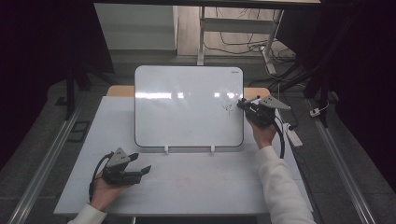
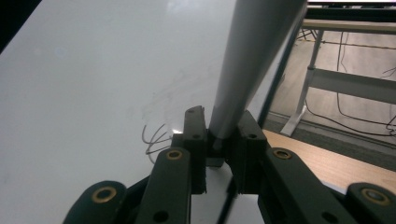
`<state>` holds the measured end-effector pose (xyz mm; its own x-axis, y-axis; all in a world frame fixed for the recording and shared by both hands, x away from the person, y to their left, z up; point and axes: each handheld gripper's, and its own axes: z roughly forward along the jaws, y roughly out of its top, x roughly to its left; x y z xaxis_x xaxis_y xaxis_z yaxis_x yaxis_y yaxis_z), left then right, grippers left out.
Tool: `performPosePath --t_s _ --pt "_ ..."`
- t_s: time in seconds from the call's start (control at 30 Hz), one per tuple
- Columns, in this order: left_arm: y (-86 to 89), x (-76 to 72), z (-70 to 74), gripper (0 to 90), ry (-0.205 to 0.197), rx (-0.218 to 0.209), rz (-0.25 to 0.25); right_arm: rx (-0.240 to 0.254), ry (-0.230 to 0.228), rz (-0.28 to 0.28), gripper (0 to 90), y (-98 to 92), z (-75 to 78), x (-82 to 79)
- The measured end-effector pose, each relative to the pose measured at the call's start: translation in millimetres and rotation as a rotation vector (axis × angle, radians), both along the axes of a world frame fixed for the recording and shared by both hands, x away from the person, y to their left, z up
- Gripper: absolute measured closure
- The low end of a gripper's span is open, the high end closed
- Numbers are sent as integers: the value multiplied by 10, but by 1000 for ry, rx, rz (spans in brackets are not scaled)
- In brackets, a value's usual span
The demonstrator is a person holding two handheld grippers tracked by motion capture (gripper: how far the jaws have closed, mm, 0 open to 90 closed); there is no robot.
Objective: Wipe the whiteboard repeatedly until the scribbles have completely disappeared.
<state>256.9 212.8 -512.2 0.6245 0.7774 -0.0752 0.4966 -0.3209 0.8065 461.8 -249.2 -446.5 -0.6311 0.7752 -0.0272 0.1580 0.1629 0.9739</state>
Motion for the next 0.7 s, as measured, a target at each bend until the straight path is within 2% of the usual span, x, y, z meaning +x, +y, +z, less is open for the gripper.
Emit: performPosePath --t_s 0.03,0.07,0.1,0.13,0.17,0.2,0.23,0.27,0.3,0.33,0.37,0.43,0.47,0.5,0.53,0.57,0.63,0.7 --pt "0 0 0 294 0 0 0 0 0 0 774 0 0 0" --pt "4 5 -3 294 1 -1 3 -10 22 66 775 98 -55 -49" --pt "6 12 -6 294 4 -1 4 -48 16 95 775 159 -81 -84" --pt "6 18 -10 294 7 -1 2 -89 -1 95 775 191 -79 -111" --pt "2 20 -13 294 7 1 2 -89 -1 95 775 191 -79 -111" --pt "-5 19 -14 293 7 2 1 -65 4 83 775 136 -41 -69" --pt "-9 15 -12 293 6 4 -2 -43 -1 46 775 88 -22 -47" --pt "-14 7 -8 293 4 5 -3 -43 -1 46 775 88 -22 -47" --pt "-14 -1 -4 293 2 4 -3 -13 9 30 775 51 -21 -29" --pt "-9 -6 1 293 -1 1 -3 -14 14 56 775 86 -66 -69" --pt "-4 -5 2 293 -2 2 -2 -14 14 56 775 86 -66 -69" --pt "3 11 -5 293 3 -2 2 -40 34 122 776 176 -131 -124" --pt "2 18 -9 293 5 0 2 -102 11 150 776 233 -148 -173" --pt "-3 20 -12 293 6 0 2 -102 11 150 776 233 -148 -173" --pt "-10 19 -13 293 6 4 -2 -61 12 118 776 177 -115 -123" --pt "-16 15 -11 293 5 6 -4 -61 12 118 776 177 -115 -123" --pt "-20 0 -3 293 1 6 -6 -37 3 80 776 120 -87 -80" --pt "-7 -9 4 293 -2 1 -2 -34 2 81 776 133 -99 -94"
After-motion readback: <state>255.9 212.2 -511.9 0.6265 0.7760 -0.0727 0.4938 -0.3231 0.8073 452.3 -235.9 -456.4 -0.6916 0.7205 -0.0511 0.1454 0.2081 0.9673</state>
